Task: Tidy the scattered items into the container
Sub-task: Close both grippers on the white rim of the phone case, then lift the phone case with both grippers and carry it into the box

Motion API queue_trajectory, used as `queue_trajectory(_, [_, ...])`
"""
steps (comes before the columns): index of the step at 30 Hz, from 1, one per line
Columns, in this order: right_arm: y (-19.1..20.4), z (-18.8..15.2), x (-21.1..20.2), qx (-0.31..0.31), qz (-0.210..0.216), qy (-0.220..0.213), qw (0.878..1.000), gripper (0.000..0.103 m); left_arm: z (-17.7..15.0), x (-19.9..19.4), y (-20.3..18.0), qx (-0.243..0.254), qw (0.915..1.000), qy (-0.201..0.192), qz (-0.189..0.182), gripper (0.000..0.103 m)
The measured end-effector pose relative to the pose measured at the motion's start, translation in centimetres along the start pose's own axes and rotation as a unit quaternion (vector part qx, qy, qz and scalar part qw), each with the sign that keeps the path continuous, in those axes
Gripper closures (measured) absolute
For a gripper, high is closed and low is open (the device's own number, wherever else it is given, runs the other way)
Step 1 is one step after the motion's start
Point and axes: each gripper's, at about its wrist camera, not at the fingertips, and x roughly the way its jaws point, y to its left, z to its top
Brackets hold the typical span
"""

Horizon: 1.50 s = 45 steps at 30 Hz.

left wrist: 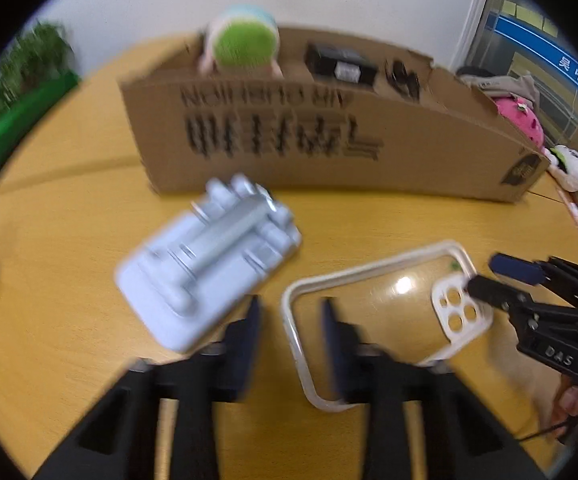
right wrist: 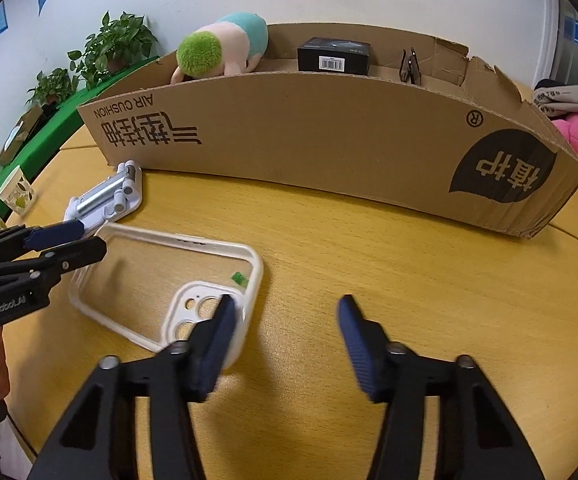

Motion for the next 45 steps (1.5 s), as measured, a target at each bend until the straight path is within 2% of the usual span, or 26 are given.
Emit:
queue_trajectory(1, [0.0,0.0,-0.1,-0.001,0.0,-0.001,1.0,0.062,-0.1,-0.1,0.1,-0.004,0.9999,-0.01,0.002,0.09])
queue_trajectory(2, [-0.1,0.0,-0.1,0.004,-0.002,-0.002,1.0,0.065,-0.1,-0.2,0.1,-0.002,0.9999,-0.013,0.002,0.091])
queue_trajectory(6, [-0.1,-0.1,-0.2,0.004,0.001,-0.004,1.0,0.07,-0.3,0.0,-0.1,-0.004,0.9999,-0.013,-0.002,0.094])
queue_trajectory(8, [0.1,-0.2,-0.2,0.004,0.005,-0.005,1.0,0.077,-0.3,0.1,-0.3,-0.003,0.9999,-0.013,-0.001,0.094])
queue_trajectory(10, [0.3,-0.3,-0.3,0.005,0.014,-0.005,1.0,0.089,-0.3,0.1,-0.3,-0.008,0.9999,-0.014,-0.004,0.094])
queue_trajectory(12, [0.6,-0.4,-0.3,0.002,0.017,-0.006,1.0,0.094,-0.1,0.2,-0.4,-0.009,0.9999,-0.014,-0.004,0.095])
queue_trajectory(18, [0.1,-0.6,-0.8,0.012,0.027,-0.012,0.999,0.094,0.4,-0.5,-0.7,-0.011,0.9996,-0.021,-0.013,0.096])
queue_trajectory(25, [-0.1,0.7,-4.5,0.015,0.026,-0.071,0.997,0.094,2.4,-3.5,-1.6,-0.005,0.9978,-0.062,-0.021,0.096])
queue_trajectory(32, [-0.4,3.5,-9.3,0.012,0.013,-0.147,0.989,0.094,6.6,-7.9,-3.0,0.022,0.9911,-0.129,-0.023,0.096])
queue_trajectory(39, [-0.8,6.9,-12.2,0.012,0.004,-0.188,0.982,0.094,10.9,-10.9,-4.1,0.043,0.982,-0.182,-0.027,0.097])
queue_trajectory(45, [-1.1,10.2,-12.9,0.015,-0.004,-0.217,0.976,0.094,14.7,-11.6,-3.9,0.057,0.9762,-0.206,-0.032,0.097])
